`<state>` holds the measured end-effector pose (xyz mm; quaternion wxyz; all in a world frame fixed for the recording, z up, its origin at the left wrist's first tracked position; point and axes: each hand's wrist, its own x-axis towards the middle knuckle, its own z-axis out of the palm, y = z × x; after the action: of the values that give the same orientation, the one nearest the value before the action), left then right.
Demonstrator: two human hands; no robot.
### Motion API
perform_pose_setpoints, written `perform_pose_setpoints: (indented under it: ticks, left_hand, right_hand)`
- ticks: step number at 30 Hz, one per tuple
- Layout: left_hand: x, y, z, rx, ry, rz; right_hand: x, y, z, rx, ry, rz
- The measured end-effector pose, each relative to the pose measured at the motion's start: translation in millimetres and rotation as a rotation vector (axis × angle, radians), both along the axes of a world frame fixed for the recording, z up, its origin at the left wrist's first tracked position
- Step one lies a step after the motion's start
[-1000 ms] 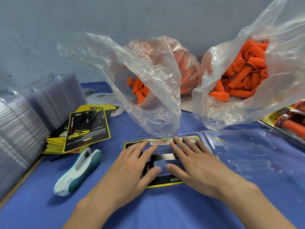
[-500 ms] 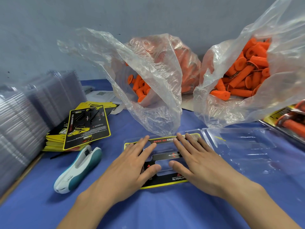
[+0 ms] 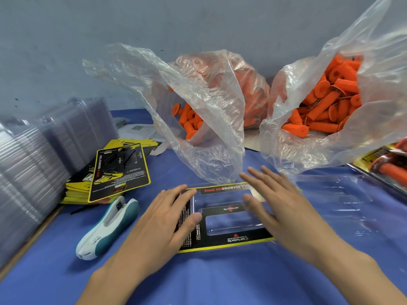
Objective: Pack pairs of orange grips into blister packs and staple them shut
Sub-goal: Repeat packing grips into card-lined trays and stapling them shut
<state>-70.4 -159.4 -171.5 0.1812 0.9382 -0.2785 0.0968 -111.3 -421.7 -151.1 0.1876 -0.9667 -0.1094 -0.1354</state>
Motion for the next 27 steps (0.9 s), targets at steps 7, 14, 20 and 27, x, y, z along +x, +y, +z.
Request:
perform_pose_setpoints:
  ticks: [7,14,20,27]
  left_hand:
    - [-0.7,-4.9,-12.4,0.075,0.04,-0.031]
    - [2.2,-8.2,-10.6,0.005,0.057,-0.049]
    - [2.8,-4.4,-5.5,-0.133,-0.012,0.112]
    - [1.1,-7.3,-7.7,-0.12,0.03,0.069]
  right_hand:
    - [-2.0,-30.2,-12.4,-0.117,0.119,-0.257]
    - [-4.9,-33.0,-14.6,-0.079,0.163,-0.245]
    - [-4.7,-33.4,-17.8,-0.061,0.139,-0.24]
    - [-4.6,-34.0,-20.1,-0.029,0.12,-0.229]
